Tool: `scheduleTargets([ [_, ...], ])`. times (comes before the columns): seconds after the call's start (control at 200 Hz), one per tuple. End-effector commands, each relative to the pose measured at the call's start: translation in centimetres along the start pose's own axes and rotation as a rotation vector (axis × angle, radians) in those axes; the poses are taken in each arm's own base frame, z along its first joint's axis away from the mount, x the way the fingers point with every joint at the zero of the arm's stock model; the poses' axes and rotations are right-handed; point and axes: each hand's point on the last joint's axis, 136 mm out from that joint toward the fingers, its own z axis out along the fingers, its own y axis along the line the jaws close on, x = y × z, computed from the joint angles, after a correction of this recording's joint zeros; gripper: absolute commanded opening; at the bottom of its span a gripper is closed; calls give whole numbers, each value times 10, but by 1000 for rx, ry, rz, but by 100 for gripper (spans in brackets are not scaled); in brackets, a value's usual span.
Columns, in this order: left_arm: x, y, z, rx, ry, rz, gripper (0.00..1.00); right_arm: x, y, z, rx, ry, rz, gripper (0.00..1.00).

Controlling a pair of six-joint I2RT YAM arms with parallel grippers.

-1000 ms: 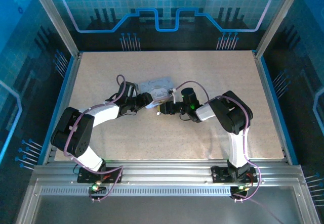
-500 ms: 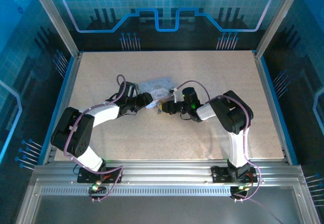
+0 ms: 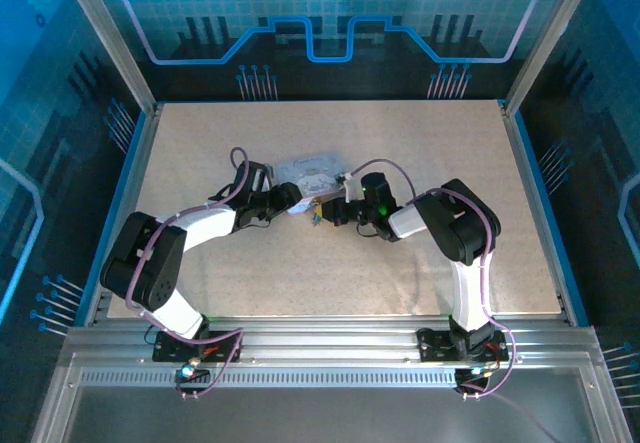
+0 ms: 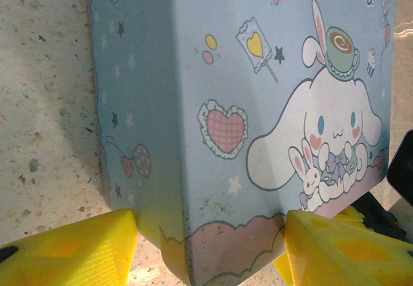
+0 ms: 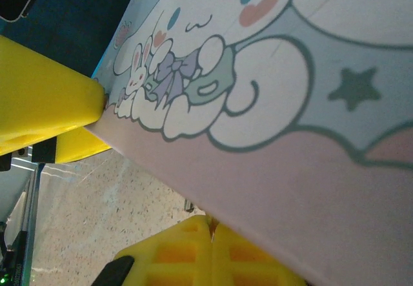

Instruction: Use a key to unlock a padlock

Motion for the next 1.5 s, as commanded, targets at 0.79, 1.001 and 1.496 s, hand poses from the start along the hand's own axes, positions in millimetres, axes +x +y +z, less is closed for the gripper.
scheduleTargets([
  [0.79,42,30,3,-85,90,-21,62,-4,-12,-26,8,-106,156,3],
  [1.001,57,28,1,-74,107,-26,62,-12,-11,-33,5,-169,230,3],
  [1.496,79,25,-10,-59,120,-26,62,-17,-15,-37,19,-220,344,3],
])
